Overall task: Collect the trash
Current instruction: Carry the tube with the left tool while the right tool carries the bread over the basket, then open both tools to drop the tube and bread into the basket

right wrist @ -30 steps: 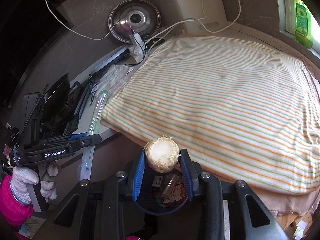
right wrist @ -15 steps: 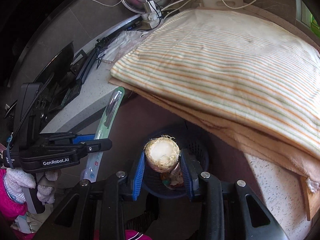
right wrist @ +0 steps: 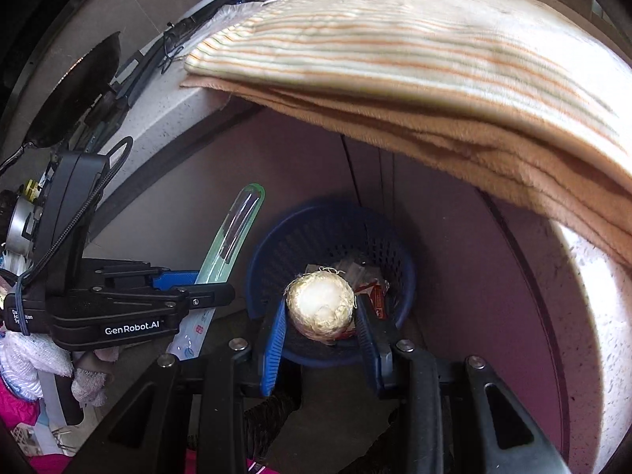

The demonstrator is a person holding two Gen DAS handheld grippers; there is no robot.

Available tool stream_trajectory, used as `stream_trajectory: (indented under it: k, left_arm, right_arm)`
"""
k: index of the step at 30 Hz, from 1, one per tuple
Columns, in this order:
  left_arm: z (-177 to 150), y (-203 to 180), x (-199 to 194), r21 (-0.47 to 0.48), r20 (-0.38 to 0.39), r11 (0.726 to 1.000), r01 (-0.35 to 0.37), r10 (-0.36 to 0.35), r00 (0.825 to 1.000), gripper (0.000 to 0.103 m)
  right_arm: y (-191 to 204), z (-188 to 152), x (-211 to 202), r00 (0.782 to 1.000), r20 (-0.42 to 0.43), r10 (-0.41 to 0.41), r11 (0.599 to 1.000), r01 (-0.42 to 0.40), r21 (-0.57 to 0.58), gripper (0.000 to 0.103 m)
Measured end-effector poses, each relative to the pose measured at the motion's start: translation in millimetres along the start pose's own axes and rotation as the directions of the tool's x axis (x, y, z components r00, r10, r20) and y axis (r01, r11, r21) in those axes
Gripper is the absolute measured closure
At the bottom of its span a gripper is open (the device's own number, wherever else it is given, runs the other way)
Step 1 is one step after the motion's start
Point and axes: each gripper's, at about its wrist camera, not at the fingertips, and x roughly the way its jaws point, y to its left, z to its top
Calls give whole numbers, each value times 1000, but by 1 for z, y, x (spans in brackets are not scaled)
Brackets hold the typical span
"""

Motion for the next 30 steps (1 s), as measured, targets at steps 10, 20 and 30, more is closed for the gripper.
stream_trajectory:
  k: [10,20,30]
  left_arm:
    - [-7,12,44,-25,-73,999,-28,26,997,78]
    - [1,21,63,-28,-103,998,-58,55,993,78]
    - [17,26,69,-18,-104,996,-89,87,991,78]
  right_arm:
    - [-5,-8,43,998,-61,-25,1000,25,-7,68]
    - [0,2,81,993,-92,-72,997,69,-33,68]
    - [-1,10,89,992,-94,-89,996,86,-32,66]
